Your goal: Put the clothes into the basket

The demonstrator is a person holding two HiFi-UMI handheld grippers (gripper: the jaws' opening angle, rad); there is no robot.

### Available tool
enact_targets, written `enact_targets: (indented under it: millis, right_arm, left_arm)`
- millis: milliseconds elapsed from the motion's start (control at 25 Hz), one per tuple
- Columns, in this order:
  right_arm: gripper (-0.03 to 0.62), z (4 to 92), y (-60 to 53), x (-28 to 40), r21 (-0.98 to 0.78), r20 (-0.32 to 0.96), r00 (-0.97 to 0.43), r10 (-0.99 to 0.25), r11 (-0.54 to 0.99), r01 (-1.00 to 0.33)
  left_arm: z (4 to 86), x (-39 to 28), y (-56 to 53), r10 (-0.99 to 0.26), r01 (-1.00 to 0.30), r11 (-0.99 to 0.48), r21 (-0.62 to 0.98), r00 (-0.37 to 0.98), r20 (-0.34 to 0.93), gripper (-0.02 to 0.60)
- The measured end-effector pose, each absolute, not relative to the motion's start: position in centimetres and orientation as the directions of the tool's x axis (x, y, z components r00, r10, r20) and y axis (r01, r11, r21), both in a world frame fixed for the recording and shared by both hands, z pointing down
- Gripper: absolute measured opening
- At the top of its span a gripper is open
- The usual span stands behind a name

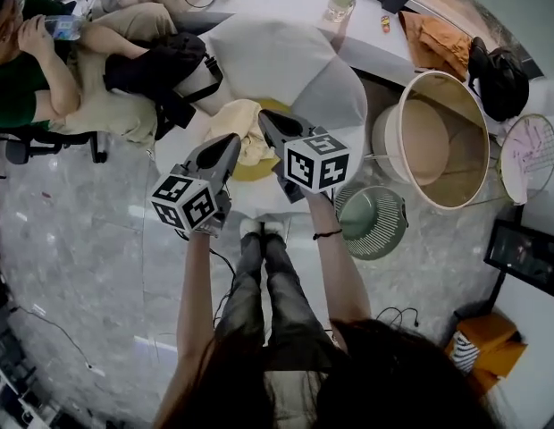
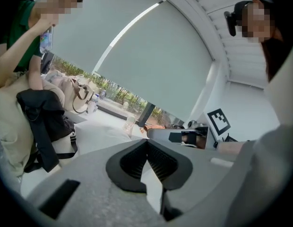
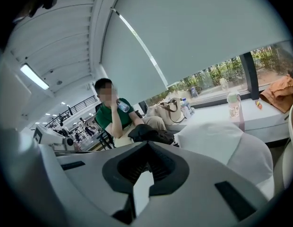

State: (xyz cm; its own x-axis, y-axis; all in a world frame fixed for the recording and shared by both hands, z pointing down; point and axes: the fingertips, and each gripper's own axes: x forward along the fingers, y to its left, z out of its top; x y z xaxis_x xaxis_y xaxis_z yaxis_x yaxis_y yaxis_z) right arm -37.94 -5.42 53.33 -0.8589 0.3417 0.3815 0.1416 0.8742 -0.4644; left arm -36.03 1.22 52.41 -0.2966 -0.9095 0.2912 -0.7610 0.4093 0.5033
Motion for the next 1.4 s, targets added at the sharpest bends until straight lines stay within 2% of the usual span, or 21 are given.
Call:
enact_targets:
  millis: [560, 920, 1400]
  right_arm:
    - [0.009, 64.0, -4.9, -40.3, -0.508, 0.424, -0.819, 0.385, 0.850, 0.136]
    - [0.009, 69.1, -5.2, -40.5, -0.517, 0.450, -0.804, 0.389, 0.847, 0.120]
    - [0.009, 77.8, -6.1, -42.6, -0.523, 0.525, -0.774, 0.354, 0.851, 0.035]
  left_arm:
    - [64.5, -36.2, 0.4, -0.916, -0.736, 0.366, 0.569, -0.179, 0.358, 0.011]
    - [69.4, -36.8, 0.6, -0.911, -0.725, 0.365, 0.584, -0.147, 0.386, 0.011]
    - [76.7, -39.1, 0.8, -0.903, -0.727, 0.368, 0.580, -0.131, 0.409, 0.011]
